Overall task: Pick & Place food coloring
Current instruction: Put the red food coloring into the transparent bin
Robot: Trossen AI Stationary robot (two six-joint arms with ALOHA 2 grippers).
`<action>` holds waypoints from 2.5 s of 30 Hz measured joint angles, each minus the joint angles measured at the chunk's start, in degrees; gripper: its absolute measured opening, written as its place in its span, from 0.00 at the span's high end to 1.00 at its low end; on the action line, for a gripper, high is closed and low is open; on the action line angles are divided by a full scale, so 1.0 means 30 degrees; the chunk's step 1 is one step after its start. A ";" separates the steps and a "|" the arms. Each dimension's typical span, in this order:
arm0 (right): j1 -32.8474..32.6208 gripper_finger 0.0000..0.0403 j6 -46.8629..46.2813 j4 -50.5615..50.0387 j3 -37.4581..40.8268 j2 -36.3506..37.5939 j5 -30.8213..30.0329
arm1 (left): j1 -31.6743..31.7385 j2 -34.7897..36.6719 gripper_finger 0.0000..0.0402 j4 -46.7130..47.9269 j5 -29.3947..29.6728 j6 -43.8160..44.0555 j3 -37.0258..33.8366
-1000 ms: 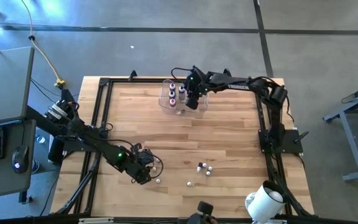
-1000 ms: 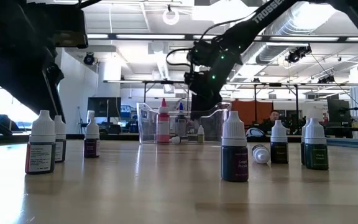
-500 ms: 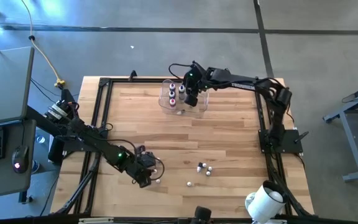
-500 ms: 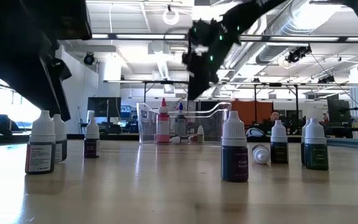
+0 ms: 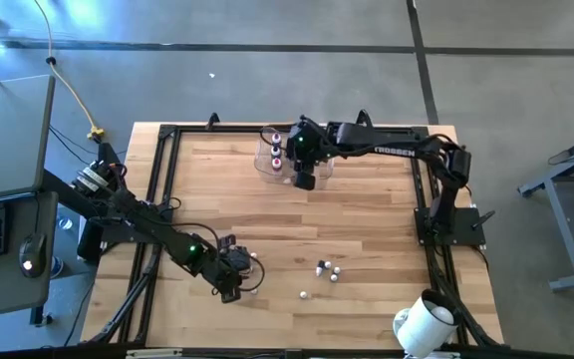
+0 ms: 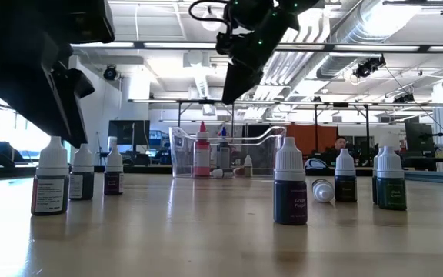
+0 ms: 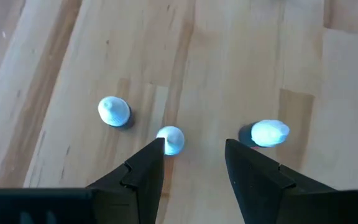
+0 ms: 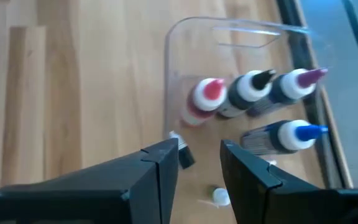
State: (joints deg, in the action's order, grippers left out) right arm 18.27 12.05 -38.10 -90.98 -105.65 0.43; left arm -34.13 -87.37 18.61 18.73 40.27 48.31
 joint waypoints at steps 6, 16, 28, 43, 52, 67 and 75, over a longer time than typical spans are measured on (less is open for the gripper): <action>-0.0721 0.72 0.0000 -0.0265 0.0007 0.0000 0.0000 | 0.0007 0.0000 0.58 0.0898 0.0980 -0.0050 -0.0008; -0.1707 0.72 -0.0153 -0.0368 0.0007 0.0000 0.0000 | 0.0009 -0.1150 0.58 0.0037 0.1860 0.0031 -0.0053; -0.2020 0.72 -0.0023 -0.0551 0.0007 0.0000 -0.0008 | 0.0613 -0.2965 0.62 -0.1287 0.0273 0.0664 -0.0066; -0.2423 0.72 -0.0961 -0.5384 -0.0165 0.1494 -0.4350 | 0.2930 -0.2374 0.81 0.0041 -0.1352 -0.1527 0.1454; -0.2862 0.72 -0.2130 -0.6961 0.0657 0.5975 -0.8382 | 0.7639 -0.2062 0.79 0.5815 0.0055 -1.0697 0.8113; -0.2845 0.72 -0.5253 -0.4796 0.6598 1.1408 -0.8022 | 1.8456 -0.3105 0.79 0.2803 -0.6249 -1.6721 1.0590; -0.3099 0.72 -0.6115 0.0732 1.1086 1.2246 -0.7908 | 1.9751 -0.6807 0.79 -0.0189 -0.7943 -1.7116 1.0915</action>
State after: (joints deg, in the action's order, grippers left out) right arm 8.97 -6.29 -35.90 -57.72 -68.91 -23.30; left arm 25.12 -107.79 18.04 -5.10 -11.08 81.06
